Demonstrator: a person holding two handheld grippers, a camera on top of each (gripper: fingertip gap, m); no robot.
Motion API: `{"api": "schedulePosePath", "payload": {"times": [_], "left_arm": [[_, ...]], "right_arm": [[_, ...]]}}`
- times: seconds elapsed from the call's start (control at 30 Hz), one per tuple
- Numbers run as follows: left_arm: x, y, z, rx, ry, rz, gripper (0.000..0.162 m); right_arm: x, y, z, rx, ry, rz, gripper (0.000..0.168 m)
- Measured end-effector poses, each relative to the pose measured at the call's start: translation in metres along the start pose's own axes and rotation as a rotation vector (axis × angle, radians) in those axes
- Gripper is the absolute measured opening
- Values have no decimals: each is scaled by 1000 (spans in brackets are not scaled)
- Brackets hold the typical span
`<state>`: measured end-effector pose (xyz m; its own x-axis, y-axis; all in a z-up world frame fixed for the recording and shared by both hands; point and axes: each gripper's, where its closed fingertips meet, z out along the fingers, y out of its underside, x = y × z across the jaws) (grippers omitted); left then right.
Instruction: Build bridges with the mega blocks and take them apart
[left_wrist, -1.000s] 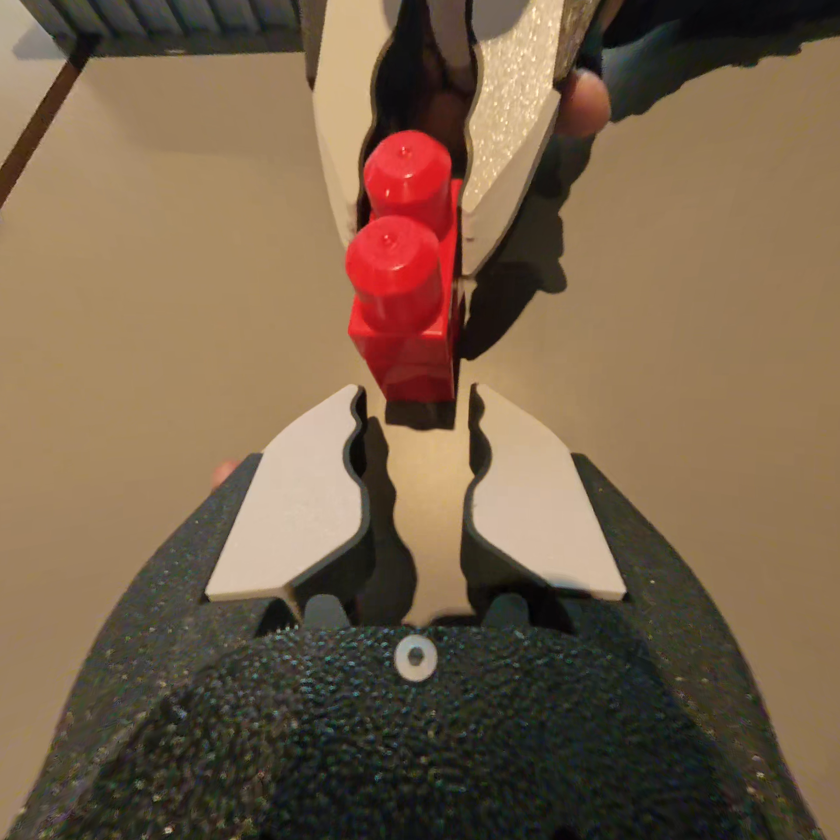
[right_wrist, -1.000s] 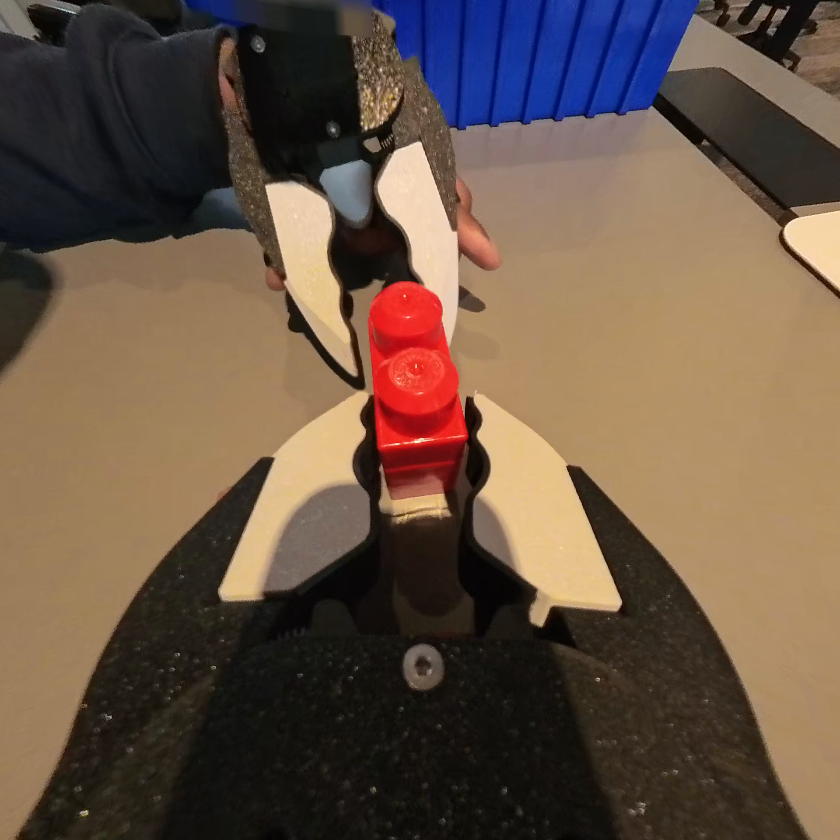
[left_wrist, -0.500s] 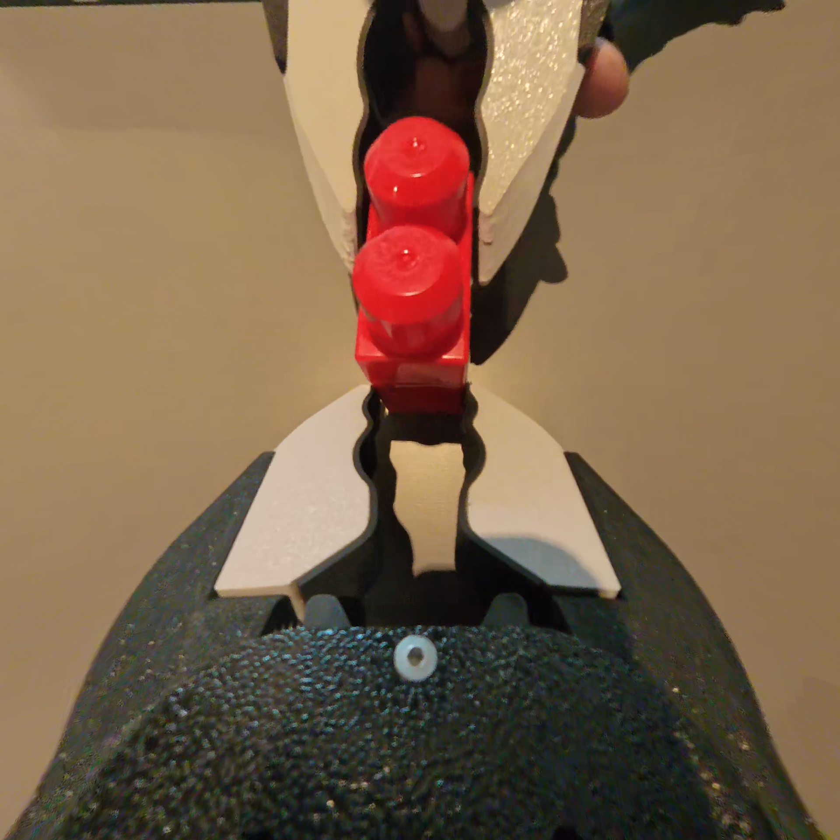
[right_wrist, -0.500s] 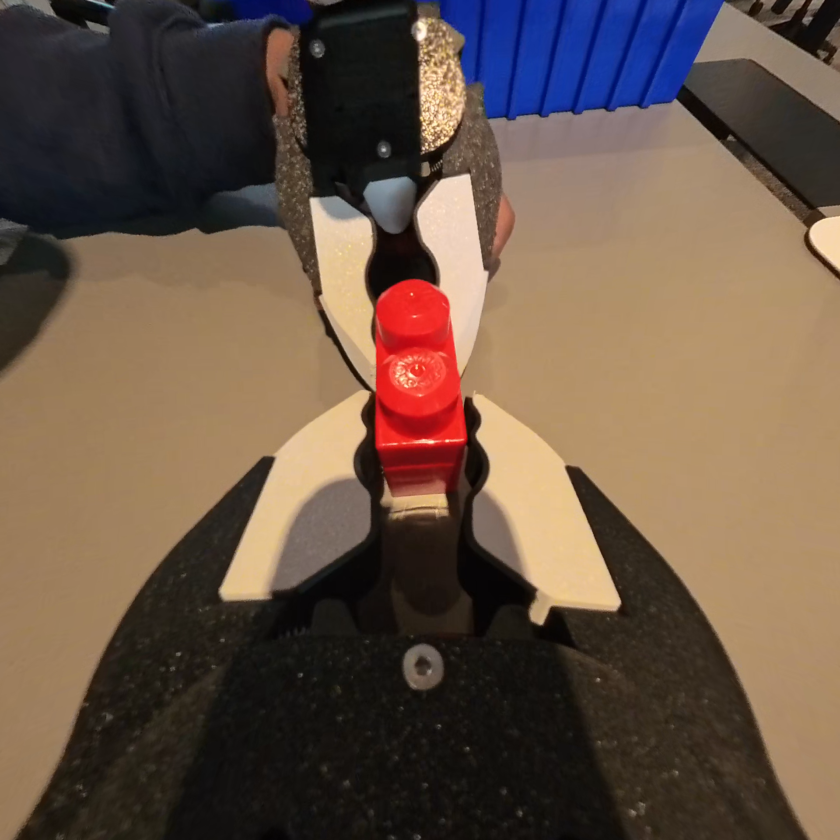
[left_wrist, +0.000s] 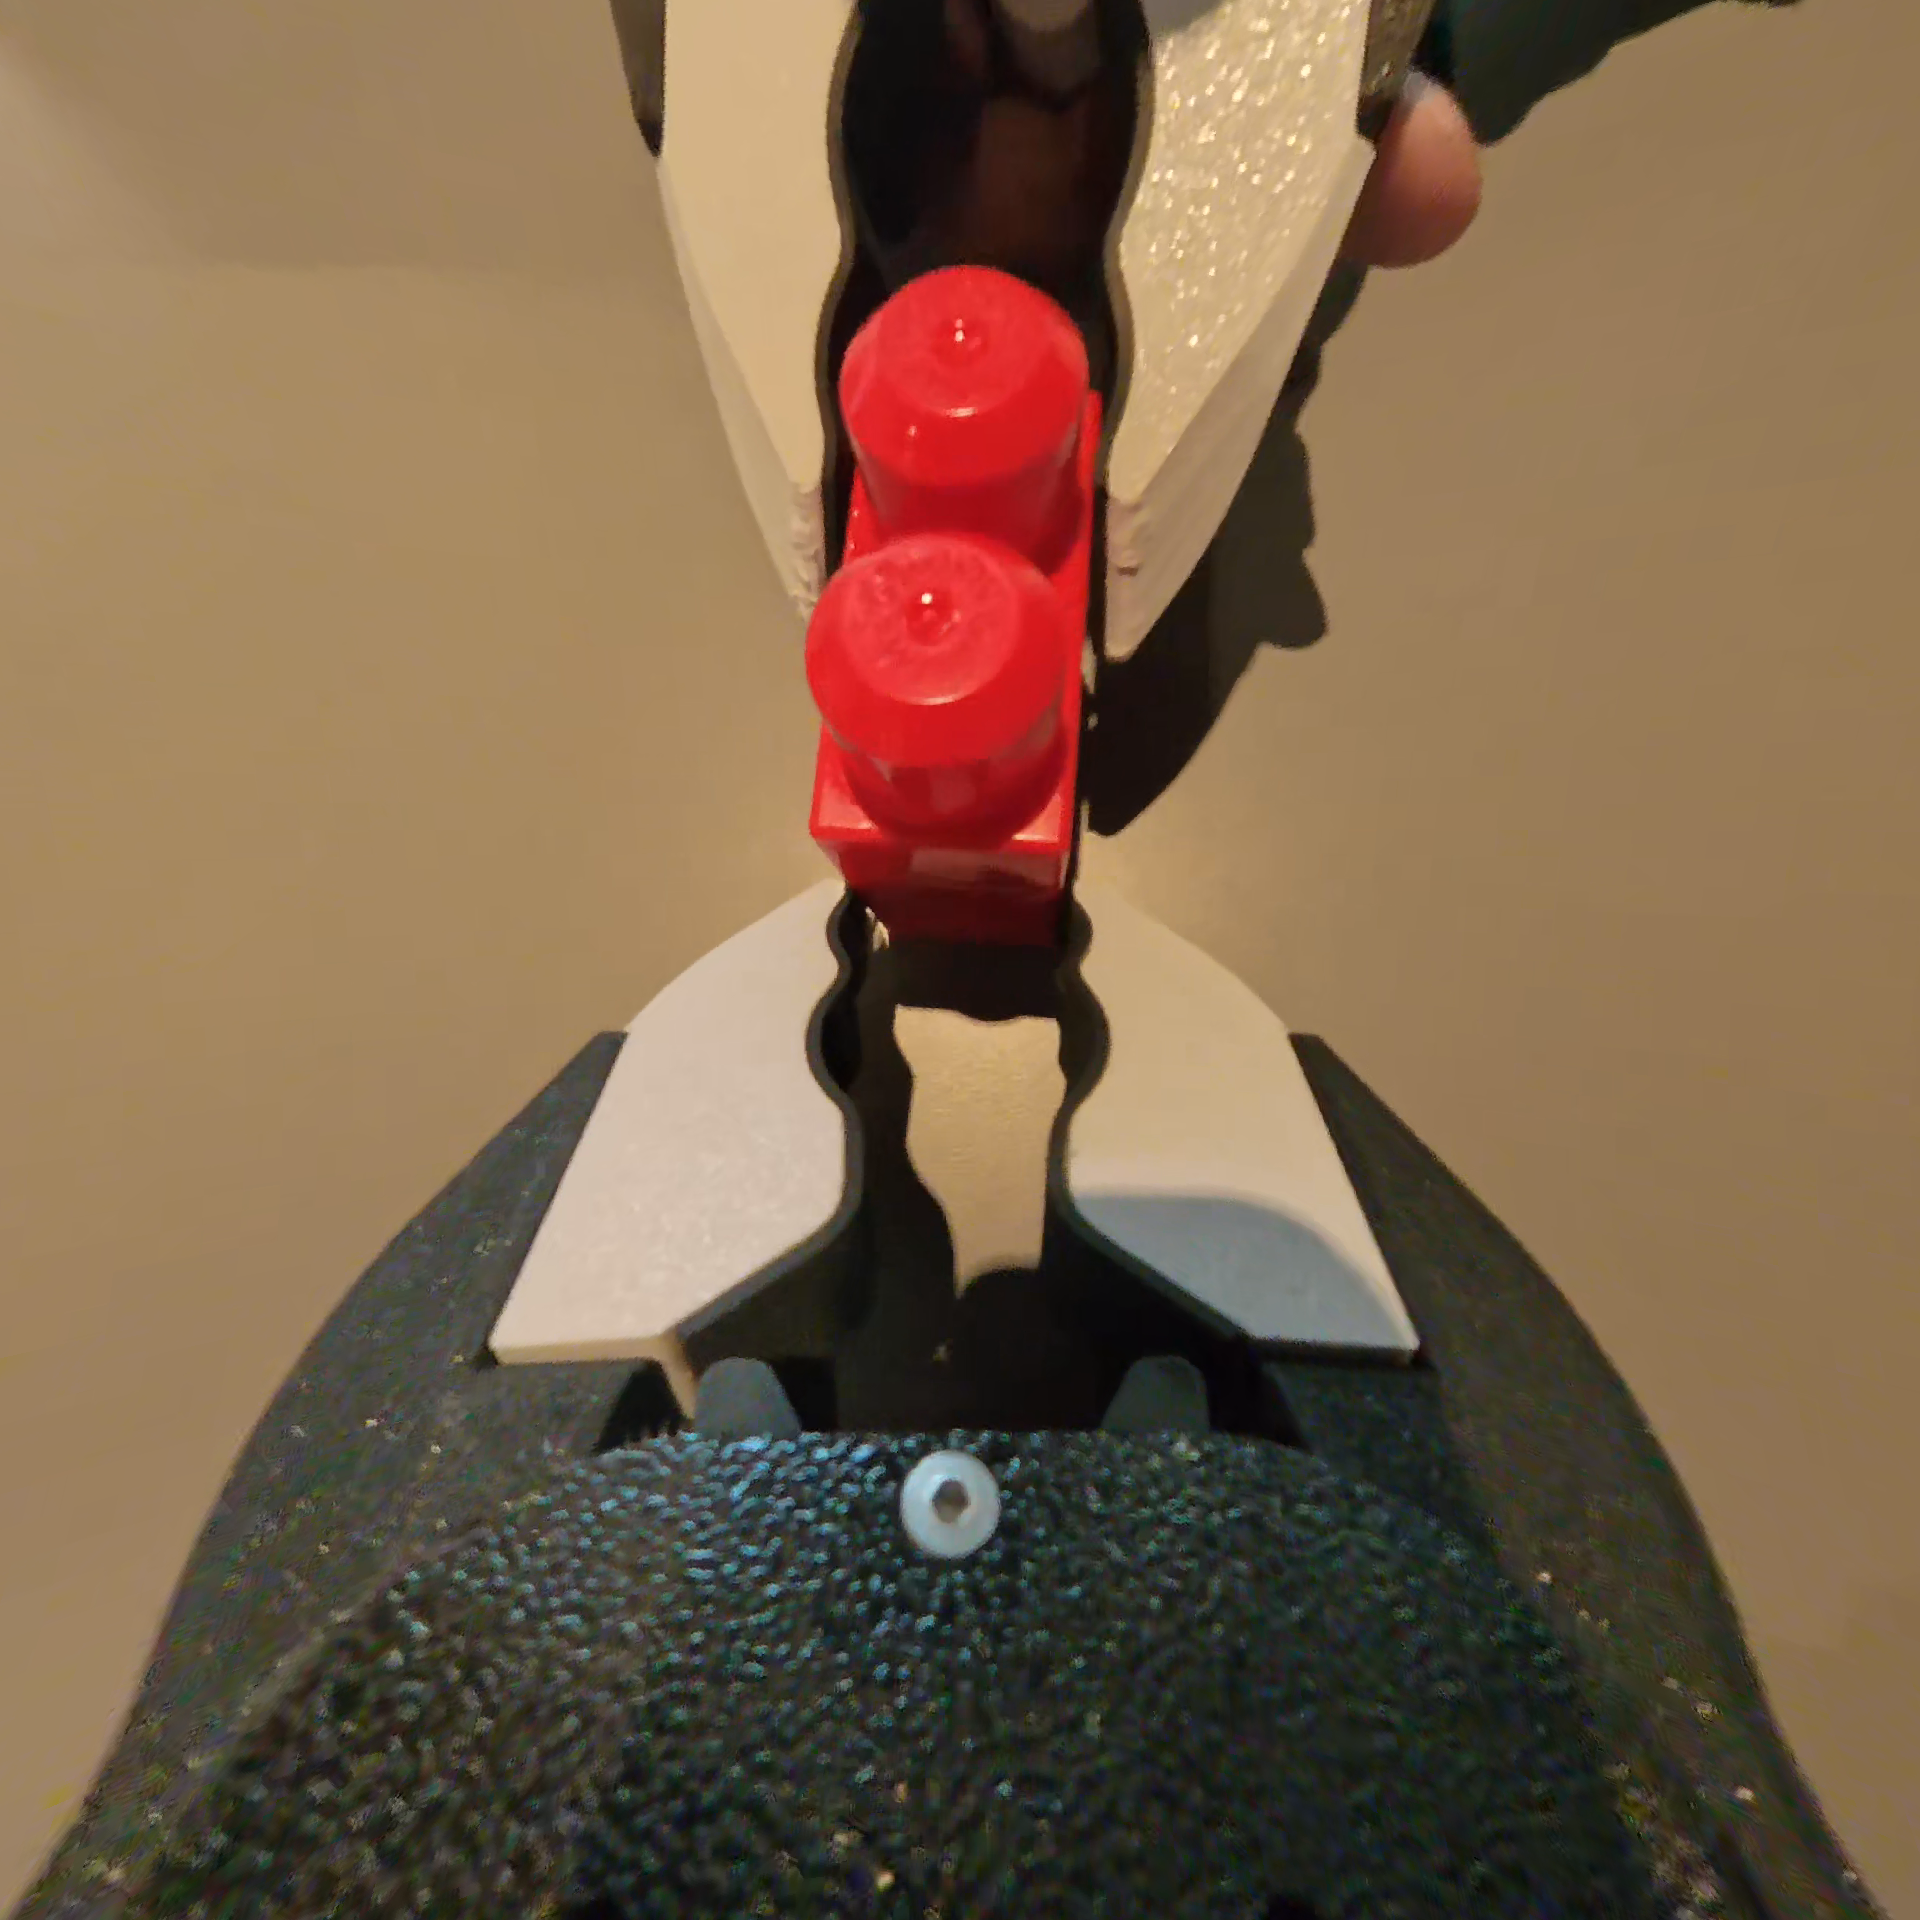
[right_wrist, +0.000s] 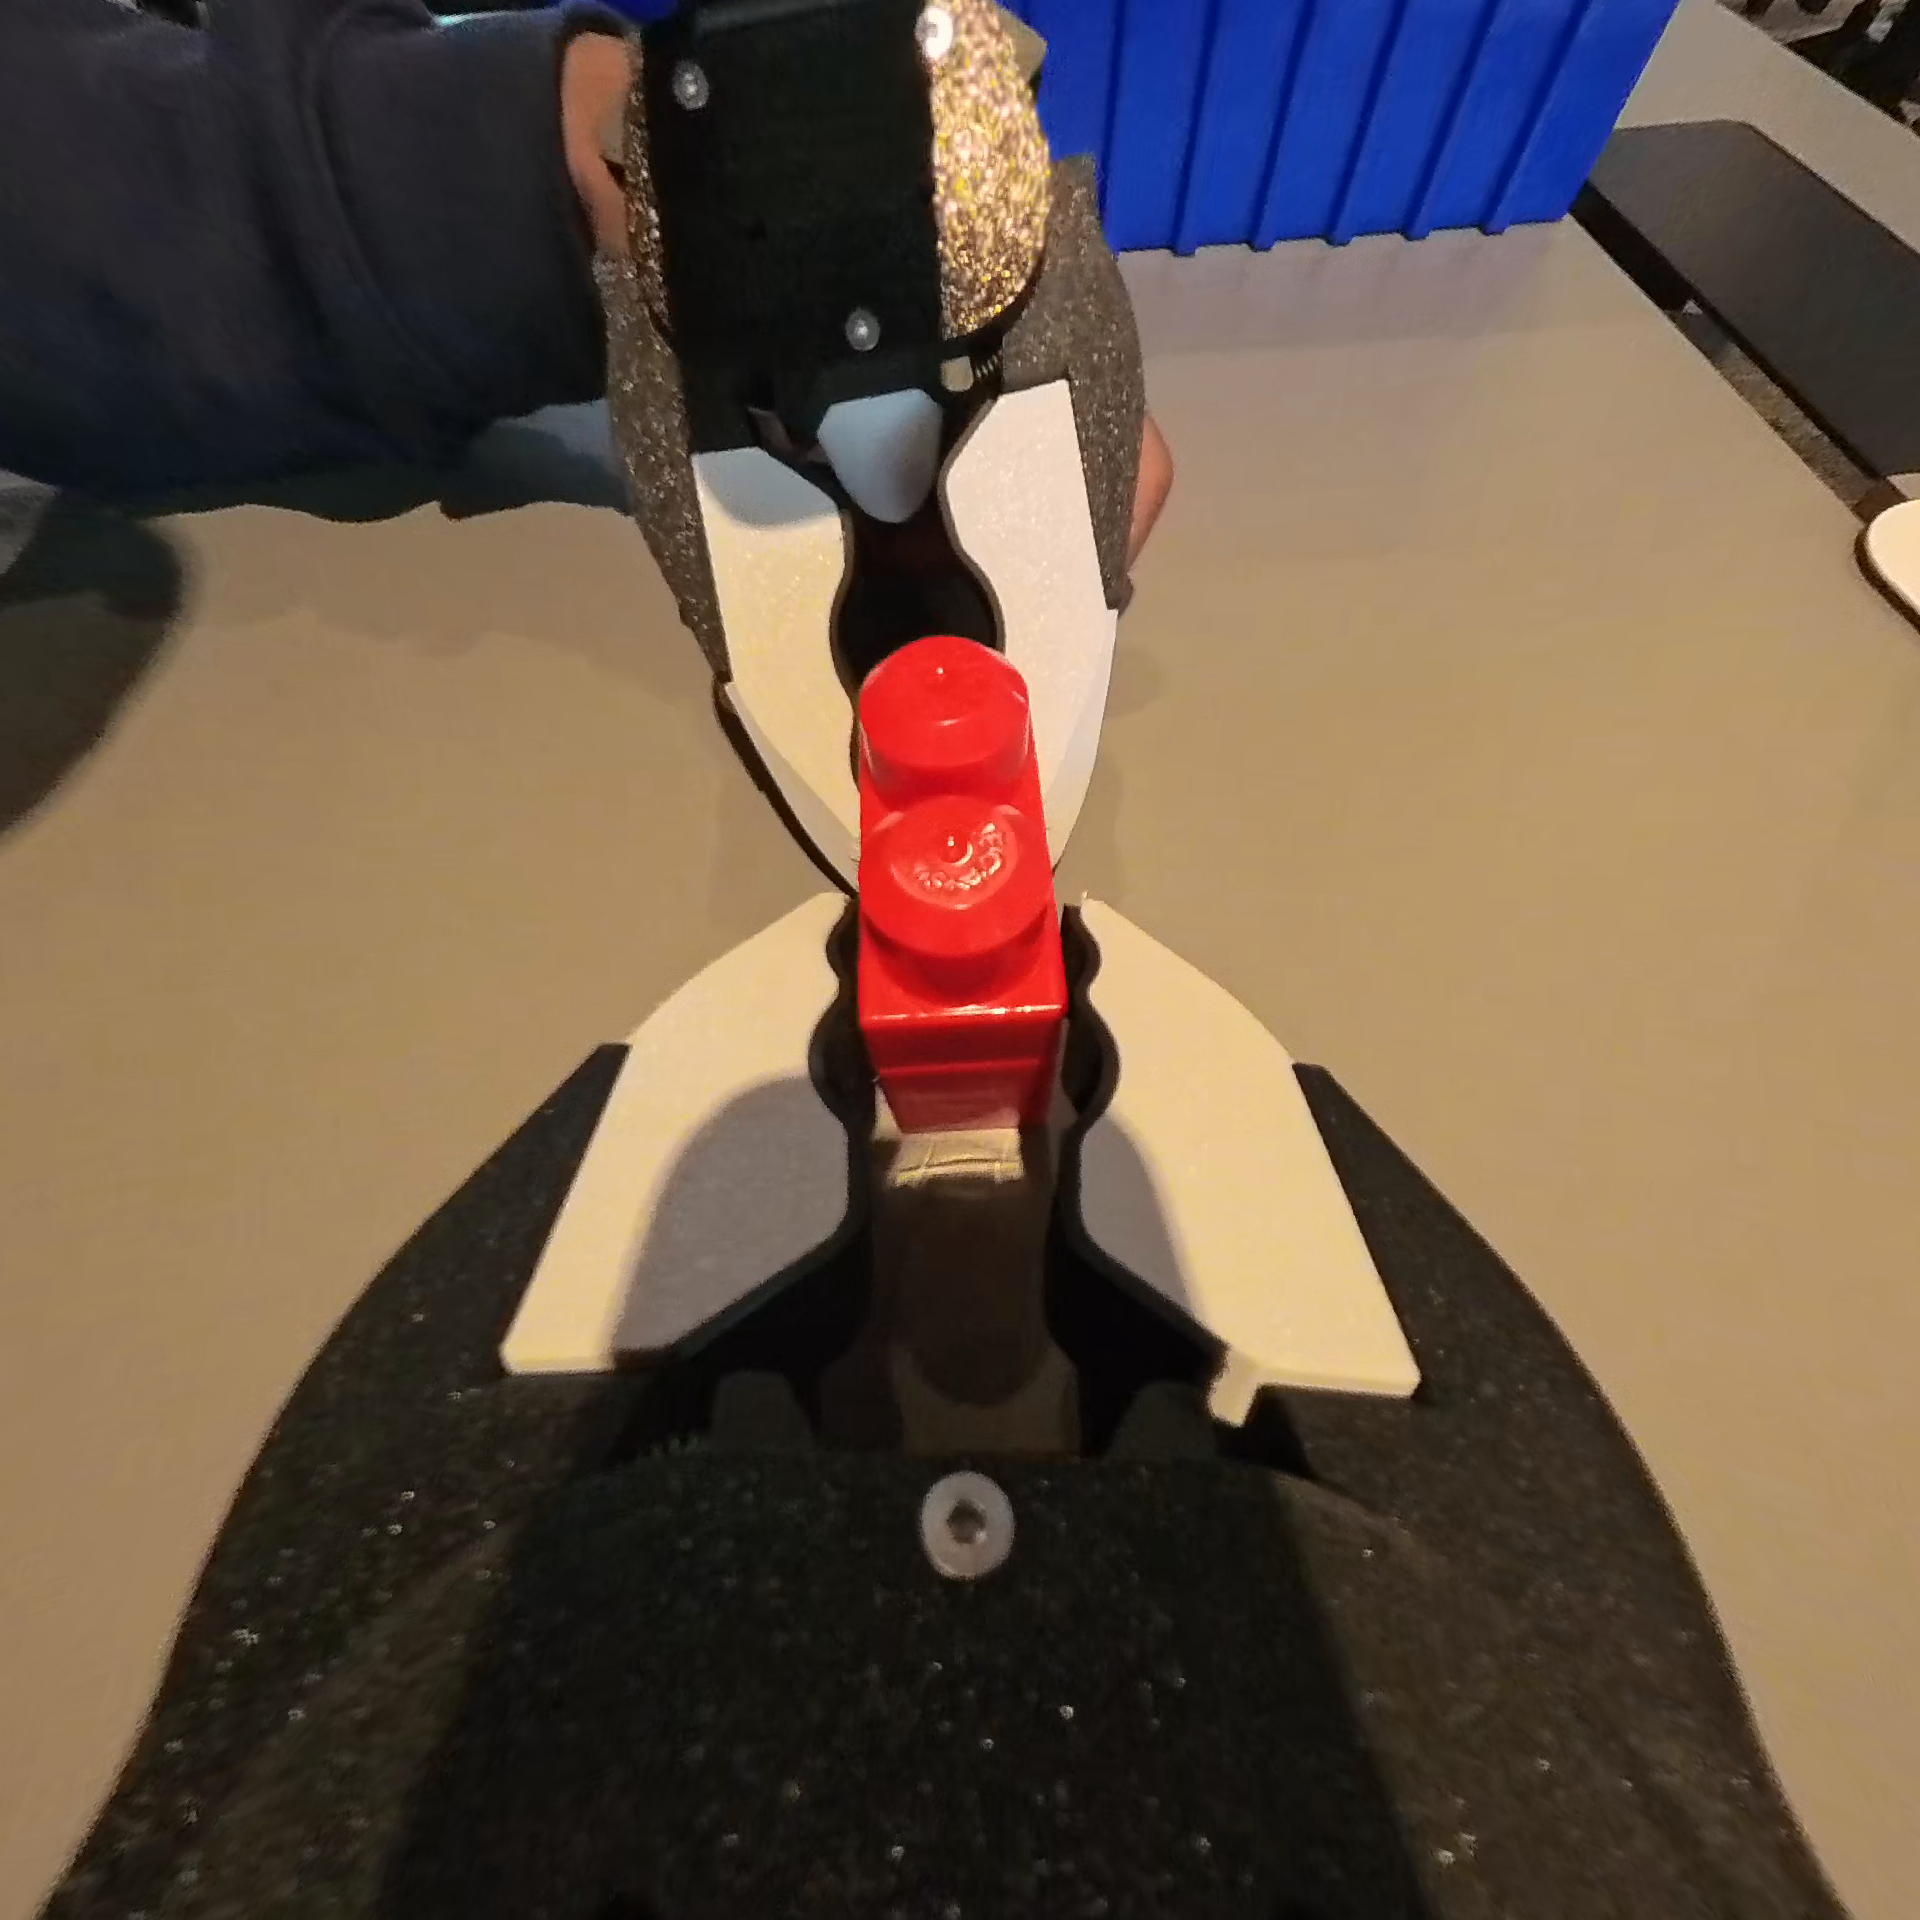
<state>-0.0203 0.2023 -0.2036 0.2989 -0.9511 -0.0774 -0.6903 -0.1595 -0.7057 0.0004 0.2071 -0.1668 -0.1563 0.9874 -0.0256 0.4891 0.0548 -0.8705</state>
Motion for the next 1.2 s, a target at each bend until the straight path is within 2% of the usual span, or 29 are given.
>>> {"api": "schedulePosePath", "payload": {"times": [0.27, 0.5, 0.7, 0.93, 1.2], "left_arm": [[-2, 2, -10, 63, -62, -35, 34], [-3, -36, -45, 329, -71, 1, 38], [-1, -38, -21, 292, -80, 50, 35], [-1, -37, -19, 279, -52, -37, 35], [-1, -36, -19, 264, -76, -35, 35]], "right_arm": [[1, 0, 1, -2, -2, 12, 37], [0, 0, 1, -17, -14, 10, 37], [-2, 0, 2, -19, -43, -2, 37], [-2, 0, 3, -12, -31, -5, 37], [-2, 1, 3, -3, -28, 6, 38]]}}
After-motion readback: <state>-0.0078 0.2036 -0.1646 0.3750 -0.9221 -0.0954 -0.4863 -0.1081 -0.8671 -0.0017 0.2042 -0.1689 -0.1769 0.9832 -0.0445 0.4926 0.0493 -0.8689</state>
